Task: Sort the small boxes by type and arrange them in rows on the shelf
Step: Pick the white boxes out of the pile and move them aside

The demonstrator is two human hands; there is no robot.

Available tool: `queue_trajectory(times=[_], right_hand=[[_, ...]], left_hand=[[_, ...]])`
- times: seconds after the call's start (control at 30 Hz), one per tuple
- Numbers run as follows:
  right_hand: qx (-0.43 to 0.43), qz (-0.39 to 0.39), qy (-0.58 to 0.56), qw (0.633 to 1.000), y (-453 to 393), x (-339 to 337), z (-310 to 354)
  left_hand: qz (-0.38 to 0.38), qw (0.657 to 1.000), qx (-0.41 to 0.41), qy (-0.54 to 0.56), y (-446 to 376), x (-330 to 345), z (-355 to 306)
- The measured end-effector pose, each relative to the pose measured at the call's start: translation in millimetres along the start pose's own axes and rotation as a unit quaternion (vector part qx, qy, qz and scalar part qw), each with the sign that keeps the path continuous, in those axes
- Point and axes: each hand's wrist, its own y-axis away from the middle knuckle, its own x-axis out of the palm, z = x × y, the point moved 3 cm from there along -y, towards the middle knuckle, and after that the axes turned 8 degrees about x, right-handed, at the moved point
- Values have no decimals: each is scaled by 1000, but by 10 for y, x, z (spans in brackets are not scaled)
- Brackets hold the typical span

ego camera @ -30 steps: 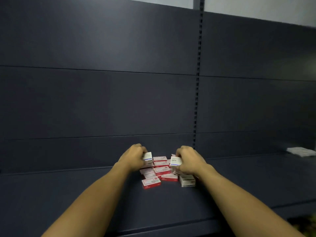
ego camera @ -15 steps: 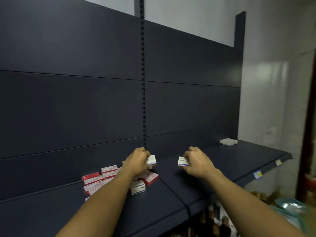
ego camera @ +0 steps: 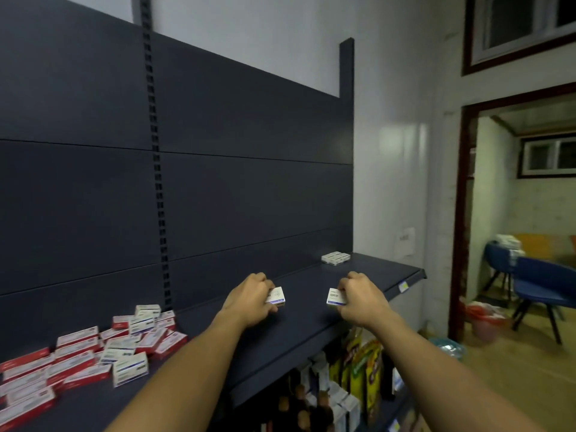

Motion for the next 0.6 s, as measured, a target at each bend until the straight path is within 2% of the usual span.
queue_trajectory(times=[0.27, 0.6], right_hand=[[21, -19, 4, 1000, -47, -148, -978], [22, -13, 13, 1000, -101, -207, -1861]], left_hand=[[9, 999, 30, -12, -561, 209, -834], [16, 999, 31, -17, -1030, 531, -1496]])
